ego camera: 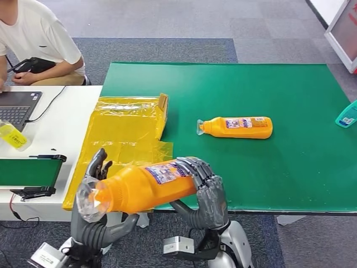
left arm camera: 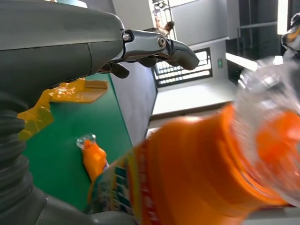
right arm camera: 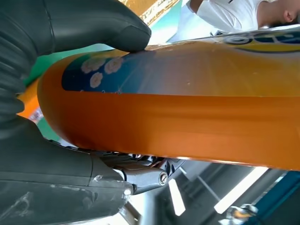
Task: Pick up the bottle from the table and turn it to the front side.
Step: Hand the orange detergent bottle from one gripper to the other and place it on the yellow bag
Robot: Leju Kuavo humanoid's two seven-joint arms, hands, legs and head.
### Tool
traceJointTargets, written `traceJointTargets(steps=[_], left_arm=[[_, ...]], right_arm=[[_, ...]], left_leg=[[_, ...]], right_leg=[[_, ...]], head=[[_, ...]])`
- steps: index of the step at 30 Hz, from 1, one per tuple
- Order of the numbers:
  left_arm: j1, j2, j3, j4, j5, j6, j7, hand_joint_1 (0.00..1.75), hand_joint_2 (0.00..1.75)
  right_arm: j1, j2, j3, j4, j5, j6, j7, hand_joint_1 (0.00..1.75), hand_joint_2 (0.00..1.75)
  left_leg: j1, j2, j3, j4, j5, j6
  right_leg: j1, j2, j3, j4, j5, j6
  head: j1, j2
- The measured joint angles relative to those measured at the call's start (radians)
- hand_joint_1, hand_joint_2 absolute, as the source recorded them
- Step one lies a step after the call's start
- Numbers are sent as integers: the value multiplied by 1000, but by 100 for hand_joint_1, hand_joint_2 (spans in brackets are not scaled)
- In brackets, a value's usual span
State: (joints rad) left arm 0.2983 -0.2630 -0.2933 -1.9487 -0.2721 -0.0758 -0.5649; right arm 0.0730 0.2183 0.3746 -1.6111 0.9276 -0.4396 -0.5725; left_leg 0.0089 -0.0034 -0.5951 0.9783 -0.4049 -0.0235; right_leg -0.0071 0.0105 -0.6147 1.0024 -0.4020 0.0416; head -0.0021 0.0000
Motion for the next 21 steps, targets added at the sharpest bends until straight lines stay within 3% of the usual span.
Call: traceJointTargets(steps=[9,14,20,21], left_arm=[[-59,37,-90,15,117,-55,28,0,175],[-87,65,-146,49,243,-160,25,0,175],[-108,87,-184,79,235,-121,25,0,175],[-109,89,-187,81,220,-104,25,42,175]], right_arm=[[-58,-34,94,45,122,-116,47,175,175],[-78,-42,119,74,124,-141,55,175,175],[-83,-43,123,101,126,-180,63,175,175],[-84,-43,124,103,130,-183,67,175,175]], left_leg=[[0,0,0,0,0,0],[0,0,0,0,0,0],[0,0,0,0,0,0],[0,0,0,0,0,0]], right_leg=[[0,0,0,0,0,0],[0,0,0,0,0,0],[0,0,0,0,0,0],[0,0,0,0,0,0]], head=[[0,0],[0,0],[0,0],[0,0]])
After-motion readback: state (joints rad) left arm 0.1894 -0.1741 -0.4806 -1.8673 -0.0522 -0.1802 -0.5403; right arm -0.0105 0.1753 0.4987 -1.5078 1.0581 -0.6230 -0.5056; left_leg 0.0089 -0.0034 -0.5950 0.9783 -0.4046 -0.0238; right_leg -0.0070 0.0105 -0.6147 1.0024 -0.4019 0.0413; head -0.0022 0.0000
